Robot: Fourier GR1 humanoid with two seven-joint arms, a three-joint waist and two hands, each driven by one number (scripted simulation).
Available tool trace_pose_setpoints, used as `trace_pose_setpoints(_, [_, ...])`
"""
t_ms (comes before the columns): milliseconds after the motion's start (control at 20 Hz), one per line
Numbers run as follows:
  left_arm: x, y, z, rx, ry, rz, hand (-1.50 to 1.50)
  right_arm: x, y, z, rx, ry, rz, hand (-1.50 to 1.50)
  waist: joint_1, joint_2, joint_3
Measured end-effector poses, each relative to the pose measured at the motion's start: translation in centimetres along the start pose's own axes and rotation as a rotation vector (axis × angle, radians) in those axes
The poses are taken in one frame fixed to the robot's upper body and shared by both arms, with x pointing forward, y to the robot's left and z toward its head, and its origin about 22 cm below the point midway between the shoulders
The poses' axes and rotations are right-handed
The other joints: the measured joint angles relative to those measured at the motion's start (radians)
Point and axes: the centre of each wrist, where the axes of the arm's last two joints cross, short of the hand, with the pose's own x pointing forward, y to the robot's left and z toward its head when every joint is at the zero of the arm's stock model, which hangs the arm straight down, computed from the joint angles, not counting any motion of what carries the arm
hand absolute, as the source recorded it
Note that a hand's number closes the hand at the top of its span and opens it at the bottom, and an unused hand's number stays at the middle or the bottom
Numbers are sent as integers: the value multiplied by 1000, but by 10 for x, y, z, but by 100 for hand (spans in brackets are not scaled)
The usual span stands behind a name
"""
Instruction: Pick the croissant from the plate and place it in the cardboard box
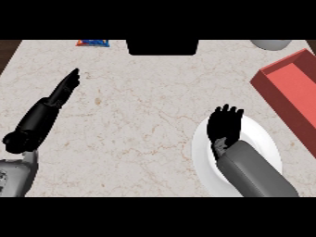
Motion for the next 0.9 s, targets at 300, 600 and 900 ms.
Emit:
trace_pose_setpoints(300, [-1,-4,0,2,2,3,0,-1,11,-1,-15,-36,39,150,3,-4,-3])
trace_pose_setpoints(600, [-4,0,-3,3,-5,2,0,-1,16,-6,-109,-82,81,150,4,-6,-5])
trace_pose_setpoints(900, [0,-1,-5,-3,-9,0,0,7,9,-4,-223,-142,92,150,6,-4,-4])
